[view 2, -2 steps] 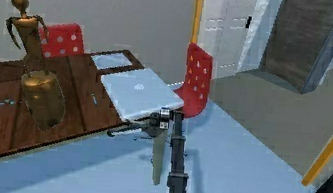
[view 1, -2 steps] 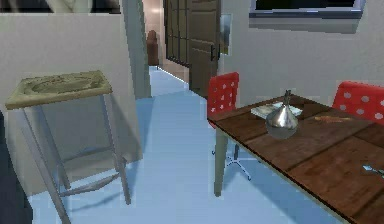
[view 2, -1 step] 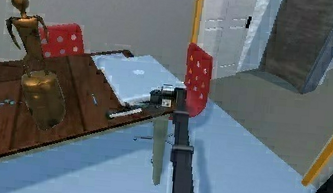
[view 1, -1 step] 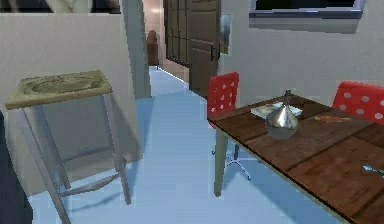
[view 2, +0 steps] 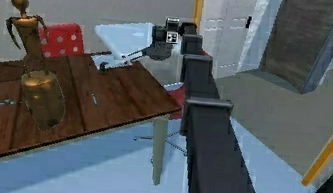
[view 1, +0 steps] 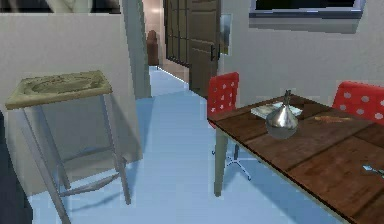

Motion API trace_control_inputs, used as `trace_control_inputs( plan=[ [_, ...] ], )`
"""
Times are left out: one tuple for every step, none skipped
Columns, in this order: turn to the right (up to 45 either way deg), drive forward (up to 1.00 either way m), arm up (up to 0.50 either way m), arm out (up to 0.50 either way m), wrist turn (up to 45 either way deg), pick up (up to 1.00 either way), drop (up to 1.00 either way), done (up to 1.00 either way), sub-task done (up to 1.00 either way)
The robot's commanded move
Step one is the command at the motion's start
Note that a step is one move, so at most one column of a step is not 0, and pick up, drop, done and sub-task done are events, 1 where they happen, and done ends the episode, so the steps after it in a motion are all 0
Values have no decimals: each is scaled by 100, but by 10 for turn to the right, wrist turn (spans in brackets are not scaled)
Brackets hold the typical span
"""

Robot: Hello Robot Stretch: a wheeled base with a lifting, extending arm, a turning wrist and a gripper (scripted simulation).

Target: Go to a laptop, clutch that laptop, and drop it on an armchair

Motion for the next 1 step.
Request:
trace_control_inputs(
  plan=[
    [0, 0, 0, 0, -450, 0, 0, 0, 0]
  ],
)
